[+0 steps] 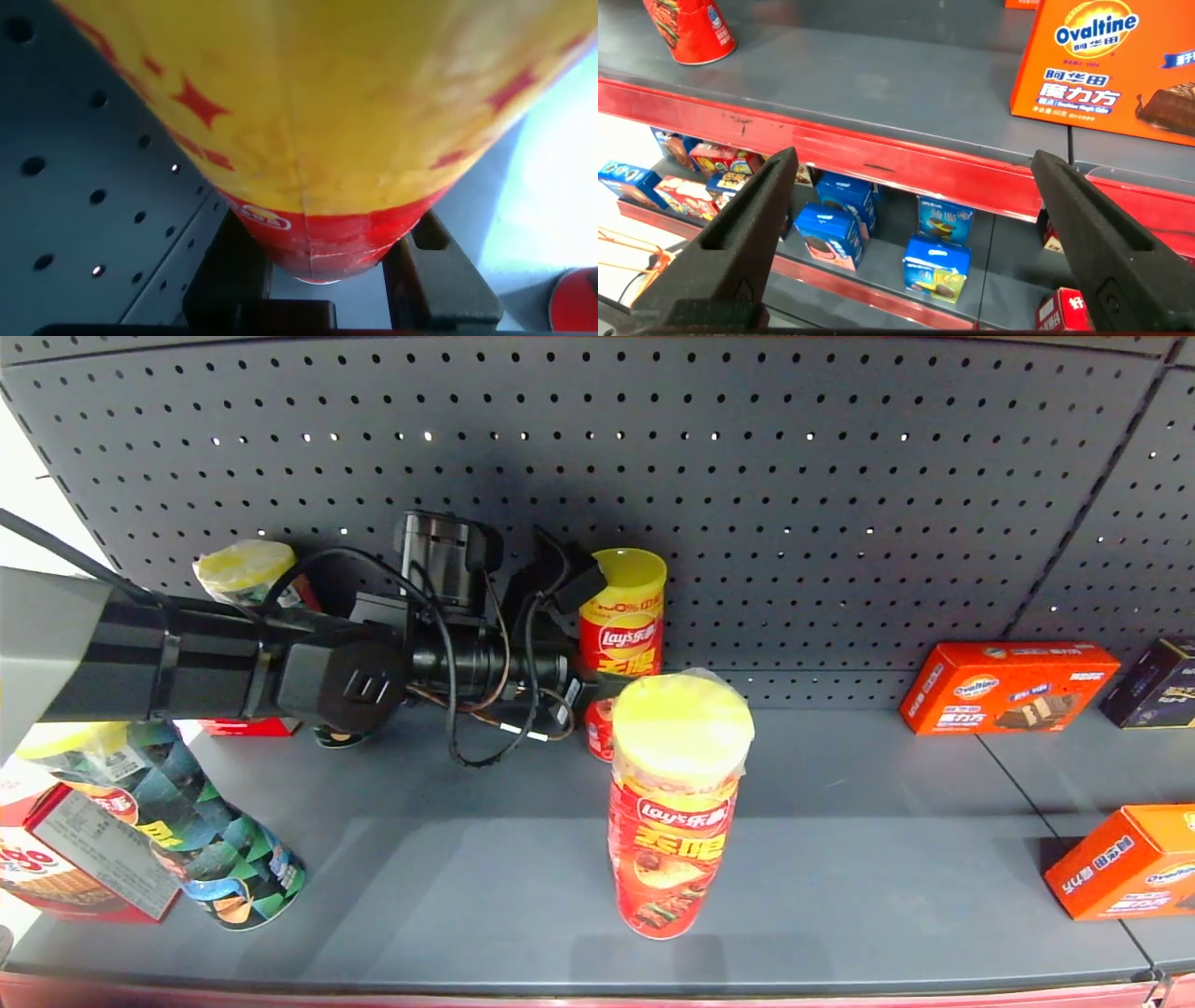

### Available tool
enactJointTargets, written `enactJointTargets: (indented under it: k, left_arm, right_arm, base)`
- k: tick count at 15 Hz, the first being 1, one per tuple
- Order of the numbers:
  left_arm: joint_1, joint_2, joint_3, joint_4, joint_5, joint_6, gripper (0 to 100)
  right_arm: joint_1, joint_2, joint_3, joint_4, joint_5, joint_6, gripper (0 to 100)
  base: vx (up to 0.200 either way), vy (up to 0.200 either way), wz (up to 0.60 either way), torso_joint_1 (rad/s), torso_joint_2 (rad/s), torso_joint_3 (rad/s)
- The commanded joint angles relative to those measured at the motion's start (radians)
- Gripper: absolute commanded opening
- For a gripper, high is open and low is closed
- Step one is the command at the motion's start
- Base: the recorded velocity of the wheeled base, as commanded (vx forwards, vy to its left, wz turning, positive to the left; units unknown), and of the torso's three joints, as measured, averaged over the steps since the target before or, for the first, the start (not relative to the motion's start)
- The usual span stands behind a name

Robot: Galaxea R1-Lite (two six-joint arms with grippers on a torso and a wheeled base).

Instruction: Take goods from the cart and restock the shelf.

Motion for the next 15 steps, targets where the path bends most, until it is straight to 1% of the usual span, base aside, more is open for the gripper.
enactJointTargets:
  k: [1, 6, 7, 10, 13, 15]
  left_arm:
    - [-0.009, 0.018, -0.012, -0.002, 0.0, -0.001, 0]
    - [-0.015, 0.028, -0.01, -0.01, 0.005, 0.001, 0]
    - [-0.015, 0.028, -0.01, -0.01, 0.005, 0.001, 100]
    - [-0.012, 0.021, 0.002, -0.012, 0.003, 0.004, 100]
    - [-0.006, -0.044, 0.008, -0.015, 0.003, 0.004, 100]
    - [-0.003, -0.094, 0.037, -0.016, 0.003, 0.004, 100]
  right_arm:
    - [0.0, 0.001, 0.0, 0.0, 0.001, -0.001, 100]
    - [0.0, 0.001, 0.0, 0.0, 0.001, -0.001, 100]
    - [0.0, 0.001, 0.0, 0.0, 0.001, -0.001, 100]
    - [0.0, 0.001, 0.0, 0.0, 0.001, -0.001, 100]
    - [0.0, 0.001, 0.0, 0.0, 0.001, -0.001, 100]
    - [0.0, 0.001, 0.0, 0.0, 0.001, -0.001, 100]
  base:
    - [0.0, 0.0, 0.0, 0.0, 0.0, 0.0]
    - [0.0, 0.0, 0.0, 0.0, 0.0, 0.0]
    - [0.0, 0.0, 0.0, 0.0, 0.0, 0.0]
    - [0.0, 0.0, 0.0, 0.0, 0.0, 0.0]
    - [0.0, 0.0, 0.0, 0.0, 0.0, 0.0]
    - [0.0, 0.0, 0.0, 0.0, 0.0, 0.0]
